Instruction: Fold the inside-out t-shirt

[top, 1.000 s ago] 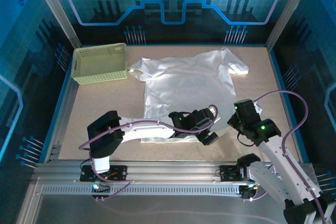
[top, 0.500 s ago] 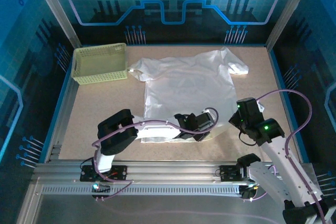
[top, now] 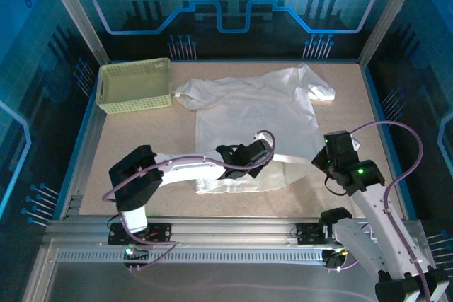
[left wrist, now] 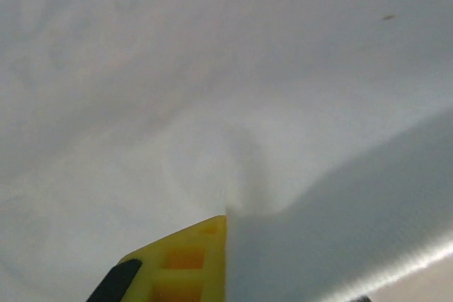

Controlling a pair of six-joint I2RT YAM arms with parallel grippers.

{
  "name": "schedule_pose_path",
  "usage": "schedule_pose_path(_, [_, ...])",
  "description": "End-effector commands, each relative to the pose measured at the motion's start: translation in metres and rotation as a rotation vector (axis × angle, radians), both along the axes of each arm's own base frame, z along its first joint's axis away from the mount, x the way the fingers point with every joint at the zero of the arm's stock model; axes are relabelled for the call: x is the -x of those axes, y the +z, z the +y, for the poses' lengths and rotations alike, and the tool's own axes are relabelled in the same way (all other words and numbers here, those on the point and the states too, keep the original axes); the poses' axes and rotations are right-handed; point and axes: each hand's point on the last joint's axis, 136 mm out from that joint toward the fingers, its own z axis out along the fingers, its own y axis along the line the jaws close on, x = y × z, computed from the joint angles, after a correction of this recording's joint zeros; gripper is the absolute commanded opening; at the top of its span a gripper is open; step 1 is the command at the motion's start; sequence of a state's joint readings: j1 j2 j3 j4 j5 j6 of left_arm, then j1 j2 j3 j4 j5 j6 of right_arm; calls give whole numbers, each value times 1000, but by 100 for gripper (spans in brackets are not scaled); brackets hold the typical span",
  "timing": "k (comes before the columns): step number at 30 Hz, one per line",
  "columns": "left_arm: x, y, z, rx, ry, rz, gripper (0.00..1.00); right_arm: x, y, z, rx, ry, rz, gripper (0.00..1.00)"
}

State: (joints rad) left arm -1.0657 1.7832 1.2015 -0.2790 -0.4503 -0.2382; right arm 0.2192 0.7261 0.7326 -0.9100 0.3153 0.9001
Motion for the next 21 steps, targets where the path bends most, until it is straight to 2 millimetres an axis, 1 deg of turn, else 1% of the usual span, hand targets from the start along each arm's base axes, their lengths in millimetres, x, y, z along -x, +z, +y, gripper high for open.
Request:
schedule_pose_path(1, [-1, 41, -24, 150, -30, 6, 1, -11, 3, 12, -30, 94, -65, 17])
schedule_pose_path(4, [-4, 50, -33, 192, -43, 32, 0, -20, 23, 33, -79, 225, -194, 35])
schedule_pose_path(5, [-7, 52, -34, 202, -42, 40, 0, -21, 32, 42, -98, 285, -240, 43])
schedule_pose_path(6, [-8, 54, -36, 210, -45, 46, 0, -20, 40, 50, -112, 338, -273, 47])
schedule_pose_path(8, [-12, 60, -36, 233, -42, 53, 0, -14, 54, 71, -139, 462, -326, 53])
schedule_pose_path(11, [-18, 66, -34, 268, -36, 73, 0, 2, 58, 102, -168, 610, -355, 55])
schedule_pose_path(12, [-20, 68, -32, 273, -29, 74, 0, 7, 54, 111, -180, 645, -357, 55])
schedule_pose_path(14, [-22, 69, -29, 281, -28, 81, 0, 17, 40, 135, -199, 725, -353, 55])
schedule_pose_path(17, [-26, 69, -26, 284, -23, 92, 0, 29, 18, 167, -174, 821, -354, 54])
schedule_pose_path(21, [-26, 73, -22, 288, -23, 90, 0, 36, -3, 193, -49, 895, -397, 53])
